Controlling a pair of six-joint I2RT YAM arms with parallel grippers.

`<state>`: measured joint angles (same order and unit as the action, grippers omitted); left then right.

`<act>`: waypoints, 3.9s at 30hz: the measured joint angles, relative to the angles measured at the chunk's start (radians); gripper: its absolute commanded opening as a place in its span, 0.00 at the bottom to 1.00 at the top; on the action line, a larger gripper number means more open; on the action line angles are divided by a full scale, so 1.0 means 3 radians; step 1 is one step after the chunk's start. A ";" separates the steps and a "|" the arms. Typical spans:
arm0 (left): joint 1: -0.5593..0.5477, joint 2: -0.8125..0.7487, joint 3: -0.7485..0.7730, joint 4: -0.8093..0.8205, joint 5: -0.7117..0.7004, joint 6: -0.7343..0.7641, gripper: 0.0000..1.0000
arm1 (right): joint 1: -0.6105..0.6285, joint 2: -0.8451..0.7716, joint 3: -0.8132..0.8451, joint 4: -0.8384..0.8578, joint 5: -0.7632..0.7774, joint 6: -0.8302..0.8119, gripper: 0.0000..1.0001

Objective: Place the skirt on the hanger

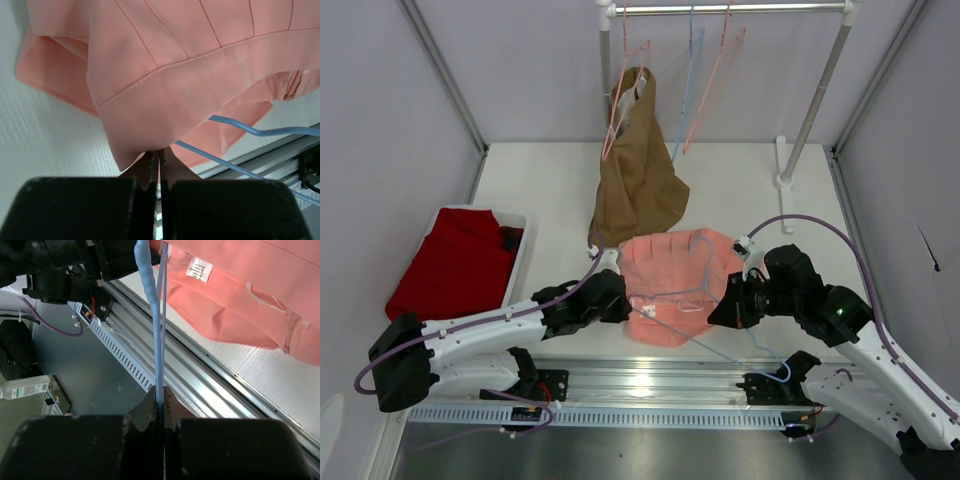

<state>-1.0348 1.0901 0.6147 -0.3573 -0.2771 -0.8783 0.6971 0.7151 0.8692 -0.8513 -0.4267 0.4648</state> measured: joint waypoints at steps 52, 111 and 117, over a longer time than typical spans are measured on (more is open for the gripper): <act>0.0219 0.0155 0.0421 -0.0445 0.0050 0.0572 0.02 | 0.0019 -0.0046 -0.1008 0.1710 -0.0384 0.0174 0.00; 0.0165 0.0539 0.0595 -0.1233 -0.0940 0.0055 0.00 | 0.0019 0.0178 -0.1161 0.2158 -0.0615 0.0193 0.00; 0.0165 0.0553 0.0601 -0.1208 -0.0937 0.0111 0.02 | 0.0019 0.0272 -0.1164 0.2277 -0.0610 0.0196 0.00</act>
<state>-0.9852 1.2560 0.7952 -0.7197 -0.5583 -0.8452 0.7029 0.7967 0.5201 -0.1680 -0.6098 0.5236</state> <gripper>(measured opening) 0.005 0.044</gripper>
